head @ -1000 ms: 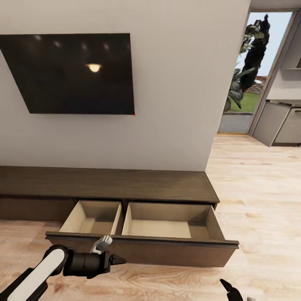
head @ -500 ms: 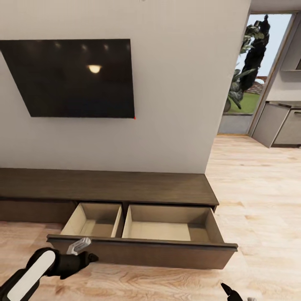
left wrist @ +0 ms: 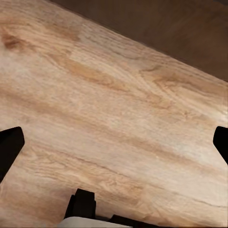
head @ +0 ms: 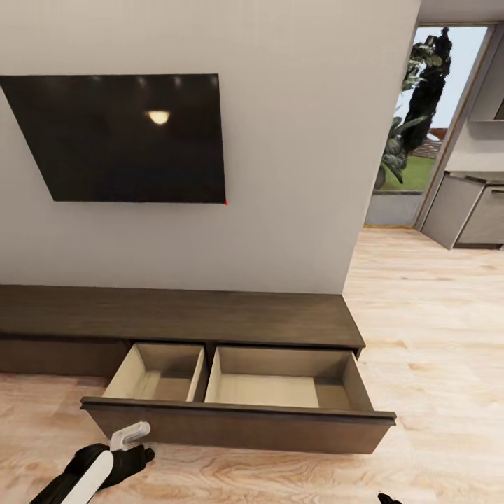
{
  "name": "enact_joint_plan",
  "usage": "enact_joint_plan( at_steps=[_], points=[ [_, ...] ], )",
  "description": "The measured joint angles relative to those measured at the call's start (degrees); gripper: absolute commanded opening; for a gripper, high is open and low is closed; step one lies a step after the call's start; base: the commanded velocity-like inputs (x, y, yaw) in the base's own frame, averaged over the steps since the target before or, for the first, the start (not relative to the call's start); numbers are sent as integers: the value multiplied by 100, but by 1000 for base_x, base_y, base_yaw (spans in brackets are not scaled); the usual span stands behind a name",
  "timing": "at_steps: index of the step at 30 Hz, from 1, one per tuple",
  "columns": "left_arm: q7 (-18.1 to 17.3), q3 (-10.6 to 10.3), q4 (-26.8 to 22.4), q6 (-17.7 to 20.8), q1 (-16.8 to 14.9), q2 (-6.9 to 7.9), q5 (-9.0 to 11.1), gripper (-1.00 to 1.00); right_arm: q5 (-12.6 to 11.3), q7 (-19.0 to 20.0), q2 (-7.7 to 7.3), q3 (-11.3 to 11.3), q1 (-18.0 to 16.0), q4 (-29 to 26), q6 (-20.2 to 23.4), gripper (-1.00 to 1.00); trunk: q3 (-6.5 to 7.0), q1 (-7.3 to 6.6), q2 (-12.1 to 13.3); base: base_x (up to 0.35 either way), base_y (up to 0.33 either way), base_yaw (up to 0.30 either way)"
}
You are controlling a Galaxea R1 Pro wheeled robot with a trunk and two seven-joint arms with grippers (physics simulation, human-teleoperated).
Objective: Place each of the two pumpkins and all three candles from the living room inside a cabinet in the living room (use any cabinet), then make sure every cabinet is closed, and position the cauldron so it is next to a table in the living room.
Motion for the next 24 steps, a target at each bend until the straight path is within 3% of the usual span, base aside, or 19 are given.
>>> enact_joint_plan(
  at_steps=[8, 11, 13, 18, 24],
  points=[
    [-9, 9, 832, -1050, -6, -441, -924, 100, 351, -491, 12, -3, 0, -5, -104, 100, 144, -176, 321, 0, 0, 0],
    [-5, 15, 1267, -1509, -6, -609, -1359, 100, 653, -782, 20, -4, 0, -3, -207, 100, 197, -242, 441, 0, 0, 0],
    [-4, 18, 1416, -1651, -6, -638, -1499, 100, 808, -972, 24, -5, -1, -26, -221, 100, 234, -286, 521, 0, 0, 0],
    [-2, 25, 1947, -2279, -7, -665, -1627, 100, 1377, -1354, 256, -3, -1, -73, -236, 100, 323, -395, 722, 0, 0, 0],
    [0, 14, 2179, -2492, -7, -742, -1630, 100, 1793, -1434, 530, -6, -1, -74, -242, 100, 431, -527, 963, 0, 0, 0]
  ],
)
